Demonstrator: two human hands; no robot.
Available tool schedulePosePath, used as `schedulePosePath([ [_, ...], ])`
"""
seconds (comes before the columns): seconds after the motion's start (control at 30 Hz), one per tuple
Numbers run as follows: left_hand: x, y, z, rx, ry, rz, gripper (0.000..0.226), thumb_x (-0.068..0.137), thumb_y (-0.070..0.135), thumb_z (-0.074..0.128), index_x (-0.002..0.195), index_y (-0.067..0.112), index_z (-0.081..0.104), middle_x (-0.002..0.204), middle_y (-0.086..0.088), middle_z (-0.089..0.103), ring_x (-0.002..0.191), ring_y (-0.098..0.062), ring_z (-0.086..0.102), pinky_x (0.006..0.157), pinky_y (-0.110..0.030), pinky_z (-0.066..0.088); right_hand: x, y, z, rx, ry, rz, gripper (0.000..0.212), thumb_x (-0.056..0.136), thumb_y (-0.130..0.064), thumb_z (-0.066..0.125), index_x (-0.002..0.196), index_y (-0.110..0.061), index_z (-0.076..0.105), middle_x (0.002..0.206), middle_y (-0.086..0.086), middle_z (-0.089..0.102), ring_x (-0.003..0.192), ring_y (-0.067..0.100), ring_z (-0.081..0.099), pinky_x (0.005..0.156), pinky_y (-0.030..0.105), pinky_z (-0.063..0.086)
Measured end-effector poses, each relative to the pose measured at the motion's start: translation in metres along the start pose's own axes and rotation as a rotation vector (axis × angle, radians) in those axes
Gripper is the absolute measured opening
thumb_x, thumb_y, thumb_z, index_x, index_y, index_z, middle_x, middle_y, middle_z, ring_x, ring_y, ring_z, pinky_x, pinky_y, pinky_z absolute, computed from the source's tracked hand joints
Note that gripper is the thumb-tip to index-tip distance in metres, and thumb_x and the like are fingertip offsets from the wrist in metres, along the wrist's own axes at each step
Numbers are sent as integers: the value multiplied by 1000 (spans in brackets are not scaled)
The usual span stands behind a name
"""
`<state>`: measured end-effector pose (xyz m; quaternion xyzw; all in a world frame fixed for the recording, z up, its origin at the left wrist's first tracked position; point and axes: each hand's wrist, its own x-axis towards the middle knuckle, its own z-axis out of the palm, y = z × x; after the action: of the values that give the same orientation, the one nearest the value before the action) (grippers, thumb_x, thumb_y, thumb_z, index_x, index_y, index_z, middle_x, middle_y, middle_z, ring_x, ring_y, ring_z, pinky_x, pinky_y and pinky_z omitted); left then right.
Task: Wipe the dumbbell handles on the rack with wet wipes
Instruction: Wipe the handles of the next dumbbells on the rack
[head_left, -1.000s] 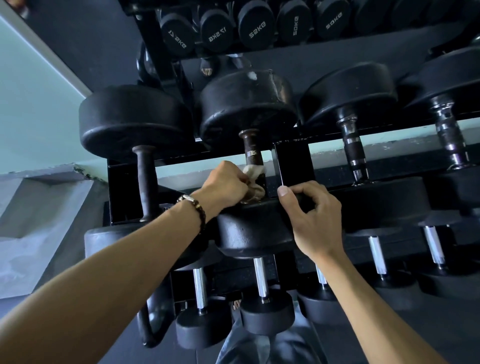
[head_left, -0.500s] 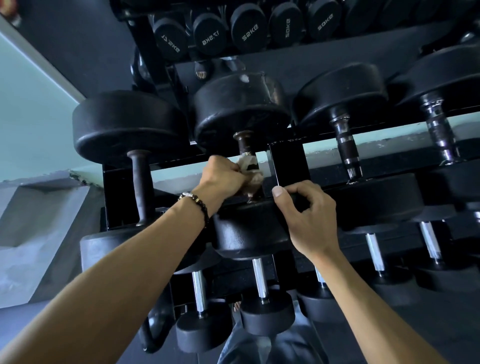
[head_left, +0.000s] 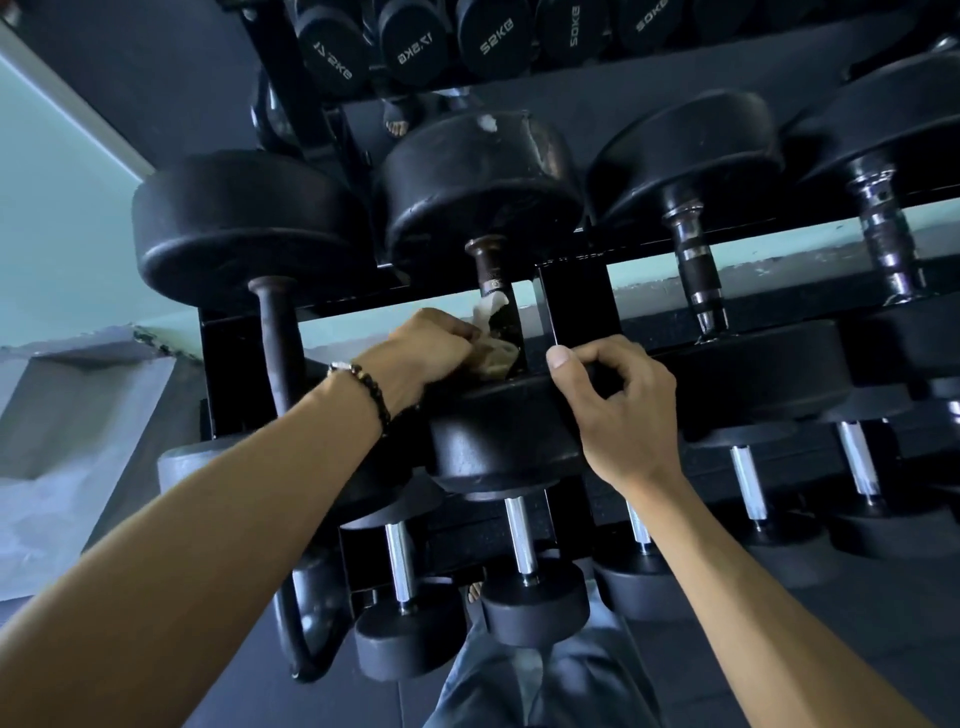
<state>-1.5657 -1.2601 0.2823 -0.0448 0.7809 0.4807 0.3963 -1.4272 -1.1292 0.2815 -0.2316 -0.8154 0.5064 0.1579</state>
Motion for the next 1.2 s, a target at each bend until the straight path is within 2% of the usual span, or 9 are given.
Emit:
schedulePosePath([
  [0.2,3,11,5,-75,216,80,22,82,-9,70,67,4,61,45,4,57,52,-9,56,56,-17,49,0,1,0,1,-2,8,35,84,-60,56,70,-28,66,79,-12,66,88,15,64,86,48,51],
  [0.37,-19,5,8,245,52,55,5,81,3,77,83,6,74,55,7,61,42,4,54,47,-7,42,-1,-2,-1,2,1,8,35,83,-59,55,68,-29,64,78,-11,66,86,14,64,85,46,51],
  [0.57,7,15,4,-20,309,150,27,83,-2,72,62,11,61,61,1,56,69,-14,57,66,-18,49,0,1,0,-4,-1,10,41,83,-60,55,72,-23,68,80,-11,67,87,13,64,85,45,51],
  [0.73,-1,-3,9,332,83,93,14,80,9,76,67,15,72,63,3,67,65,-12,61,64,-18,49,-1,2,-1,-16,19,-18,42,83,-59,54,73,-21,69,79,-10,67,84,11,64,82,40,51],
  [0.87,0,0,6,296,158,153,13,81,5,72,69,0,72,72,-8,74,70,-18,71,75,-34,60,-2,2,-1,-24,9,-14,43,83,-60,54,74,-20,69,79,-10,67,83,12,64,81,43,52],
  [0.93,-16,1,4,228,191,229,25,82,5,69,58,2,66,57,4,68,58,-4,64,67,-24,56,-2,-1,-2,-29,0,-5,44,83,-62,53,76,-22,71,81,-11,68,85,11,64,83,44,52],
  [1.03,-51,15,0,195,256,371,21,70,24,71,64,5,66,55,2,56,56,-5,49,60,-26,50,-1,-7,-7,-37,-60,59,51,79,-67,57,110,-28,71,98,-15,68,100,6,62,96,40,50],
  [1.1,-75,30,1,197,218,440,19,70,29,75,74,10,74,64,-8,62,62,-10,54,68,-33,55,-3,-15,-18,27,-162,49,69,81,-56,72,142,-38,47,121,-18,58,111,0,57,102,32,47],
  [1.2,-113,46,23,255,149,493,15,70,28,75,75,14,75,65,-9,62,63,-10,51,65,-32,46,-17,-29,-44,7,-233,-232,90,78,-32,85,150,-39,32,139,-17,41,123,-1,49,100,15,42],
])
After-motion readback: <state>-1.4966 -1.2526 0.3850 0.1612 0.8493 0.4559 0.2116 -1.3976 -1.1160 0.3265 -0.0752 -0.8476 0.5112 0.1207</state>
